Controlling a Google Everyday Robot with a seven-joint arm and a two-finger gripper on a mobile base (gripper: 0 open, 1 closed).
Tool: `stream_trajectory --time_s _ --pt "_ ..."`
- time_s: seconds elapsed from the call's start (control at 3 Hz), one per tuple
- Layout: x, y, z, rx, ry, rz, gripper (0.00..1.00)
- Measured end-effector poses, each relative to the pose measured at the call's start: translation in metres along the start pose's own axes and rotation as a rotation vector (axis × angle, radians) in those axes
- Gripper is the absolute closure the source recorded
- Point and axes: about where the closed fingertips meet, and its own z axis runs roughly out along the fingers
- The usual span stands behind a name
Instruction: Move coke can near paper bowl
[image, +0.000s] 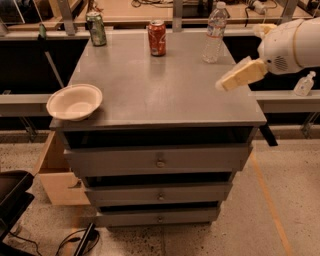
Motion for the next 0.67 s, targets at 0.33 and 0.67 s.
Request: stream_trajectory --time_s 0.33,0.67 --pt "-0.005 -0.003 0.021 0.048 -0.231 0.056 0.00" --pt "-0.039 -0.006 0.028 0.097 -0.352 0.032 0.00"
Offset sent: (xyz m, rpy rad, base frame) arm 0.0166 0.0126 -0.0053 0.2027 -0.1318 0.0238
